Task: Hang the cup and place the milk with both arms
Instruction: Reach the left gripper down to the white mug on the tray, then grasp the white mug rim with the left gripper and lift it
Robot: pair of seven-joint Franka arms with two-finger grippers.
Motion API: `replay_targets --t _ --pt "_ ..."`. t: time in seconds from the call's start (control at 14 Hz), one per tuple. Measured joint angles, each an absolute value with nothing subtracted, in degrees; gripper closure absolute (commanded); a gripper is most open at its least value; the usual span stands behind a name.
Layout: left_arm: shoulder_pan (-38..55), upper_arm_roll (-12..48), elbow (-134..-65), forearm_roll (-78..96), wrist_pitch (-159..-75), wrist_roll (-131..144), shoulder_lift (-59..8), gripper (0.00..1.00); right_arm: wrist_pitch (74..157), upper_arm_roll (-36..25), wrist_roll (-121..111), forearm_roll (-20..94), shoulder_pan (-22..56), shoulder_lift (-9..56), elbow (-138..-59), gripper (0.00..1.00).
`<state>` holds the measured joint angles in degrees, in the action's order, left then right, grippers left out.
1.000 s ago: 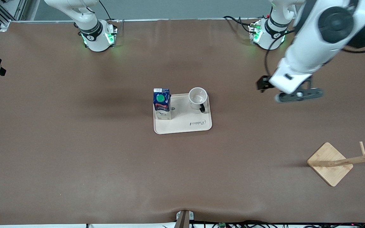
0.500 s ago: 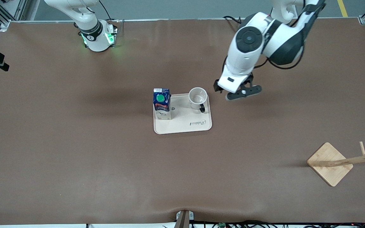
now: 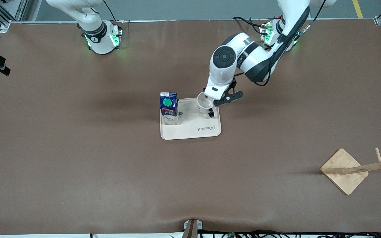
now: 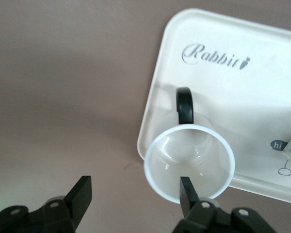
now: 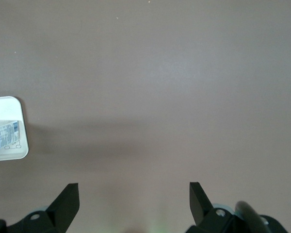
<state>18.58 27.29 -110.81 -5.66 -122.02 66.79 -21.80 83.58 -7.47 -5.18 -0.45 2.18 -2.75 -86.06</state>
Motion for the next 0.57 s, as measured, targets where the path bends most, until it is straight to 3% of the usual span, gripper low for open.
replay_targets --t 0.14,0.29,0.36,0.57 --pt "18.8 27.3 -110.8 -5.7 -123.1 67.9 -24.3 0.25 86.4 -7.5 -5.2 -0.5 2.2 -1.6 -86.1 0.00" --pt "18.9 27.3 -110.8 -5.7 -124.7 69.3 -26.1 0.34 87.7 -7.5 -5.2 -0.6 2.1 -0.9 -86.1 0.00" --pt "19.1 27.3 -110.8 -5.7 -125.6 69.9 -27.0 0.43 87.8 -7.5 -5.2 -0.6 2.1 -0.7 -86.1 0.00" --pt "19.7 27.3 -110.8 -5.7 -127.3 70.6 -29.4 0.85 87.8 -7.5 -5.2 -0.7 2.1 -0.6 -86.0 0.00"
